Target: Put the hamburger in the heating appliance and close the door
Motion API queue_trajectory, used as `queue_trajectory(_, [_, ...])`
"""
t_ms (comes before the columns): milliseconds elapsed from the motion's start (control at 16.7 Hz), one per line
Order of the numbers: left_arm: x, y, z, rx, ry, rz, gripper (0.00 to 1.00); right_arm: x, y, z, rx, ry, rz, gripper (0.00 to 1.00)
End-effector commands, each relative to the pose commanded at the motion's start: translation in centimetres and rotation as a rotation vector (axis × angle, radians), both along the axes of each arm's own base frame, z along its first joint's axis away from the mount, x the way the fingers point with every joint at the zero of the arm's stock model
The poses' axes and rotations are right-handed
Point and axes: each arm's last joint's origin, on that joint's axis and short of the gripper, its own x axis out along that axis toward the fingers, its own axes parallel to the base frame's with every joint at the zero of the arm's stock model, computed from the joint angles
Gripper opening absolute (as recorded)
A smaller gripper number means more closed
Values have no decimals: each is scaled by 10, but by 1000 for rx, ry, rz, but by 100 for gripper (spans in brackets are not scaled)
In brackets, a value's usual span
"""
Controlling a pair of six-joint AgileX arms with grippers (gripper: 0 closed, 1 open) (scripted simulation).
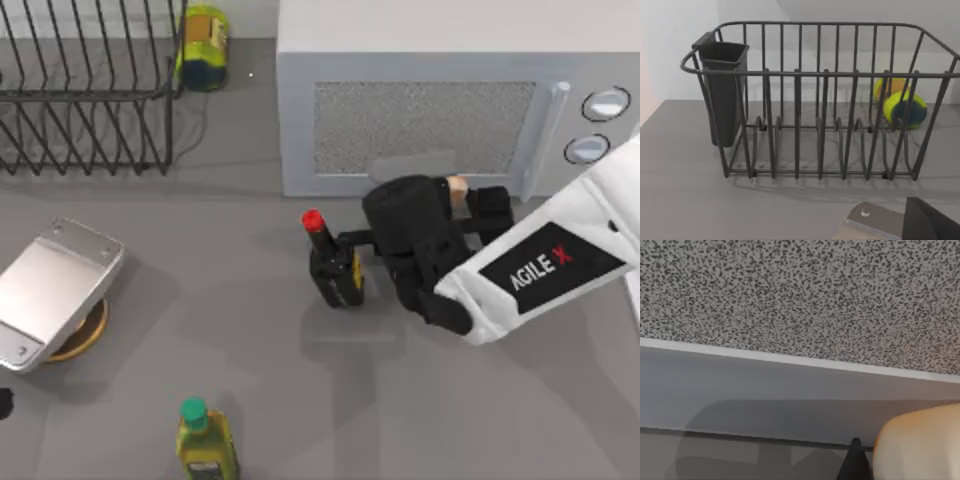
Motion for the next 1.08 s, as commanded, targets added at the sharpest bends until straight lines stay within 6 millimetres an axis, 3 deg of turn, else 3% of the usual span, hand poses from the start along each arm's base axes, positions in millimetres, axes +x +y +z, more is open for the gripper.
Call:
queue_trajectory(300, [3,1,-1,-8,58,-2,0,0,0,0,0,0,0,100])
queue_trajectory(840, [-9,11,24,-8,58,-2,0,0,0,0,0,0,0,100])
queue_trajectory(1080, [-11,12,26,-8,58,-2,0,0,0,0,0,0,0,100])
